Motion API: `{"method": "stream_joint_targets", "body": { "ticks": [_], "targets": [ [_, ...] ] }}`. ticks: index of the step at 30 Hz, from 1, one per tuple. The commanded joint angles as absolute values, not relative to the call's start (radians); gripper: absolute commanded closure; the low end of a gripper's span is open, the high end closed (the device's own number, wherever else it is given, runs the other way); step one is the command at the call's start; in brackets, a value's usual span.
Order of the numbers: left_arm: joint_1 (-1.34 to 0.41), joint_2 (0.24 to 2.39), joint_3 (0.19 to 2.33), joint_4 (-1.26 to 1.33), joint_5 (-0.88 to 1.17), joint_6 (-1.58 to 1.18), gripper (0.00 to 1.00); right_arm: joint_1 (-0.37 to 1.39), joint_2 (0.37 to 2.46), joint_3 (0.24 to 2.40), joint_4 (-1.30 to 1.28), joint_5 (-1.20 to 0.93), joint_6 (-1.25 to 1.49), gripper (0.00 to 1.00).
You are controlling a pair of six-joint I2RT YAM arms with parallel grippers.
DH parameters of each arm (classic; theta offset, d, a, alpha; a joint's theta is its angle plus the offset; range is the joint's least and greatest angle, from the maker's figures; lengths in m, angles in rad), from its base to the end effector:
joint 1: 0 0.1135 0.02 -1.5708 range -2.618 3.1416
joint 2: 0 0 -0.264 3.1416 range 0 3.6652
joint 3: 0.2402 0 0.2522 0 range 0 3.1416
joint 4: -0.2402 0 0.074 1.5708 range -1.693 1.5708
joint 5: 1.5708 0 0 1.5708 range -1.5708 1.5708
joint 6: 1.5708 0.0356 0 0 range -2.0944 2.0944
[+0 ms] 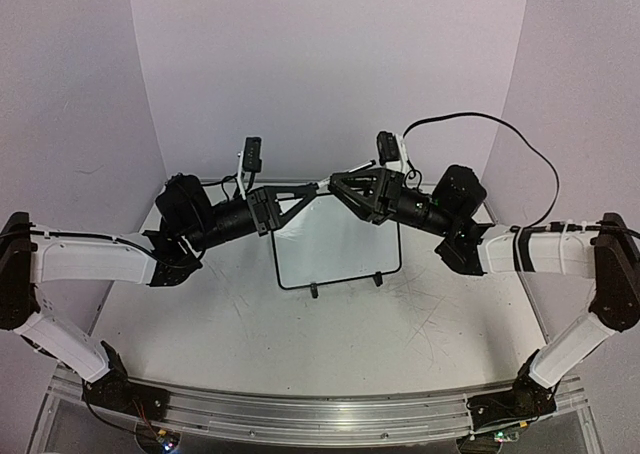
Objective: Write a sentence on the whiteboard
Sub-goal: Open the pen cap from the whiteboard marker.
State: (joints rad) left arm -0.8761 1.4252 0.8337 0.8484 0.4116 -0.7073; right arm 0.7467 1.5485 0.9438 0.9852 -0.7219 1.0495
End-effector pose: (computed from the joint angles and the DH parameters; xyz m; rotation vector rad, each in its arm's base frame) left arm 0.1949 -0.2562 0.3150 0.5219 1.4354 -1.5764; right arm 0.2360 0.2504 0.3249 -0.5498 1.4731 1.9095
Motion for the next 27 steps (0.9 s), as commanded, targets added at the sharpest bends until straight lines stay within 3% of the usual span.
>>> {"method": "stream_joint_targets", "body": {
  "ticks": [1,15,20,27],
  "targets": [
    [-0.877,1.437,0.848,0.904,0.434,-0.713,1.0,0.749,1.576,0.995,1.075,-0.758,1.06,0.61],
    [-0.878,1.436,0.835,0.906,0.441,-0.722,1.0,0.749,1.609,1.007,1.112,-0.799,1.07,0.8],
    [-0.878,1.433,0.828,0.905,0.443,-0.734,1.0,0.747,1.601,0.995,1.113,-0.801,1.062,0.99],
    [-0.877,1.408,0.78,0.906,0.405,-0.757,1.0,0.722,1.558,0.955,1.117,-0.755,1.058,1.0]
  ]
}}
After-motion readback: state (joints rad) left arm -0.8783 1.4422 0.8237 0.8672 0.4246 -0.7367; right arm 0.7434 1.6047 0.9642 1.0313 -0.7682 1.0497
